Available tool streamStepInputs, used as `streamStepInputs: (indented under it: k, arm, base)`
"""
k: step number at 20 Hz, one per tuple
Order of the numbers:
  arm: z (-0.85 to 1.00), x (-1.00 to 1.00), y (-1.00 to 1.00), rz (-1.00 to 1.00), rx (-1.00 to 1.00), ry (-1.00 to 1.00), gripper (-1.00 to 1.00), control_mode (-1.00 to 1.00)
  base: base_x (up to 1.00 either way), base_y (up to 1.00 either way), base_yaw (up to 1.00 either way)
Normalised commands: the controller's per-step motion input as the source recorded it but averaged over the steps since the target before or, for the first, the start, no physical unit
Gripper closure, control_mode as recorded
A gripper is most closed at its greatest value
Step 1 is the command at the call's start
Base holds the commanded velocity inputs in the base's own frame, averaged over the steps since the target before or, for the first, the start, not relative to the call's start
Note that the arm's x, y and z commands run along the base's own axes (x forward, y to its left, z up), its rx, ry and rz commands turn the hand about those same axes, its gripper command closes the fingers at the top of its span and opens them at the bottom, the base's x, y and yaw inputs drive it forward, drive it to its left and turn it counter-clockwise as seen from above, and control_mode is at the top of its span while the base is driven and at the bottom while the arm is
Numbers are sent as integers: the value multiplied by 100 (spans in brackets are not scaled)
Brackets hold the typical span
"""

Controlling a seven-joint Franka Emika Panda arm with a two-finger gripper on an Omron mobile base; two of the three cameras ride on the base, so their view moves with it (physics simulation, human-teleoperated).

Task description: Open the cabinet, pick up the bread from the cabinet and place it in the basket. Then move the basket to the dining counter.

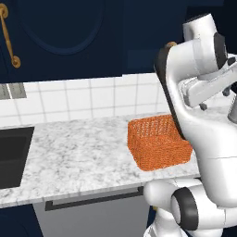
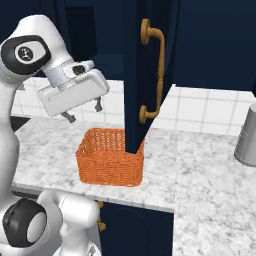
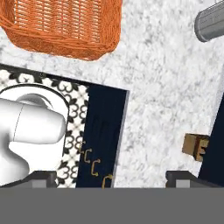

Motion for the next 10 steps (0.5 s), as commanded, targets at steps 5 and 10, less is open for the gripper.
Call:
streamStepInputs:
  k: [5,10]
  arm:
    - [-32,38,11,-14,45,-34,-100,-100]
    - [14,63,0,-38,18,-53,-100,-100]
  base:
    - [0,0,0]
    - [0,0,0]
